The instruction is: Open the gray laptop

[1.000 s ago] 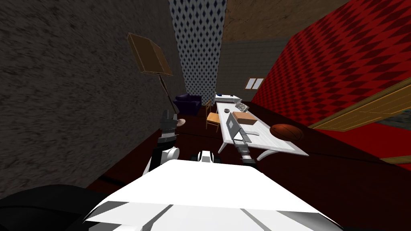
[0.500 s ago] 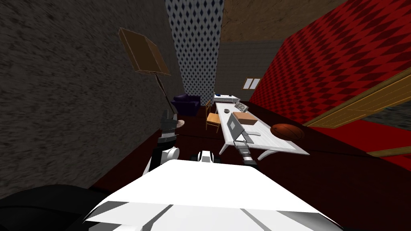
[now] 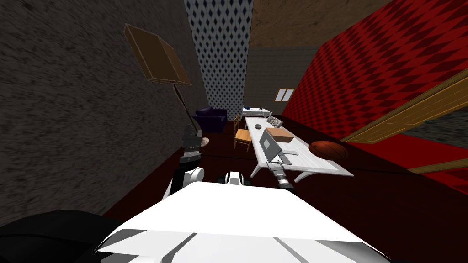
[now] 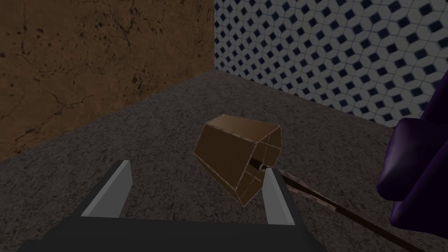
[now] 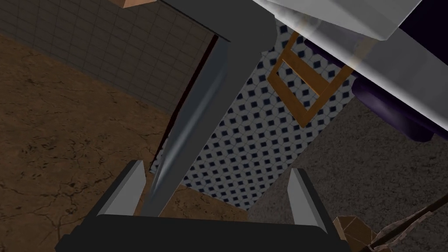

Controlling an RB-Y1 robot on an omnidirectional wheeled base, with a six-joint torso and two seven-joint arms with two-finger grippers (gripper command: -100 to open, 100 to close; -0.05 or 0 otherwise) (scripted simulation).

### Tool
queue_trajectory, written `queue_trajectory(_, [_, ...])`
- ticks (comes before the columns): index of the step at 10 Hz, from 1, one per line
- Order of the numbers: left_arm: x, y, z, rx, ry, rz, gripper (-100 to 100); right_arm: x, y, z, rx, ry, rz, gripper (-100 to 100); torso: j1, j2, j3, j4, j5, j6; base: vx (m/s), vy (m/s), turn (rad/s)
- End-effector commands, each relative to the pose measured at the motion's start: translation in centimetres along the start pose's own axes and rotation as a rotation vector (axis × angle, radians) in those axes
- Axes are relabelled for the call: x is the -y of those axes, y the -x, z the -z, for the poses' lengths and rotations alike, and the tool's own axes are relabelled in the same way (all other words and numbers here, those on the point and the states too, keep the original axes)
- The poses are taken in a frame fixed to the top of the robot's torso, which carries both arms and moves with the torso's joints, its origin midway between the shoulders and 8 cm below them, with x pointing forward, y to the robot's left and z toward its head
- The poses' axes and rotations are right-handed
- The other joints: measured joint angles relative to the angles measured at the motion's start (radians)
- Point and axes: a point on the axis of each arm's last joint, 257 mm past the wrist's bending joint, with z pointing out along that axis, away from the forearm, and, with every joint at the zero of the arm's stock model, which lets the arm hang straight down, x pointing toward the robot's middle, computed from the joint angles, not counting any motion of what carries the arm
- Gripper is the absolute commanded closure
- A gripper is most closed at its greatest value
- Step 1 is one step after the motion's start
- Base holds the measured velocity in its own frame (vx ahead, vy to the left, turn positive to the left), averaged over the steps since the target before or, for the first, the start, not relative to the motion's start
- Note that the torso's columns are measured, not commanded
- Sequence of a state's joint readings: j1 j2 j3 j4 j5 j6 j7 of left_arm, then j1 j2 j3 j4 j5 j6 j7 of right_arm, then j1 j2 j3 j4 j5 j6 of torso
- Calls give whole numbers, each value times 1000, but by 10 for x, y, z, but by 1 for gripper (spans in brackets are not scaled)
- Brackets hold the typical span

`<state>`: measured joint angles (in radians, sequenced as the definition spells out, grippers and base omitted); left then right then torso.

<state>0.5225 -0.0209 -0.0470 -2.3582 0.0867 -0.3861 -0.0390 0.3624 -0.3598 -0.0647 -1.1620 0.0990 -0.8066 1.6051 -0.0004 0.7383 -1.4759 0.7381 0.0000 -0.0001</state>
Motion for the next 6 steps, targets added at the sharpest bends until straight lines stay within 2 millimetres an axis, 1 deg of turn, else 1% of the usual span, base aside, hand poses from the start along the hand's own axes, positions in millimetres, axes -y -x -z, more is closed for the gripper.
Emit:
queue_trajectory(1, [0, 0, 0, 0, 0, 0, 0, 3, -9, 2, -17, 10, 80, -100, 0, 0, 0, 0, 0, 0, 47, 42, -33])
queue_trajectory(2, [0, 0, 0, 0, 0, 0, 0, 5, -15, 4, -30, 18, 122, -100, 0, 0, 0, 0, 0, 0, 64, 41, -54])
queue_trajectory(3, [0, 0, 0, 0, 0, 0, 0, 5, -15, 4, -30, 18, 132, -100, 0, -1, 0, 0, 0, 0, 58, 34, -30])
queue_trajectory(5, [0, 0, 0, 0, 0, 0, 0, 8, -26, 6, -50, 33, 211, -100, 1, 0, 0, 0, 0, 0, 72, 47, -59])
queue_trajectory(6, [0, 0, 0, 0, 0, 0, 0, 8, -26, 6, -50, 33, 222, -100, 1, -2, -1, 0, 0, 0, 66, 33, -21])
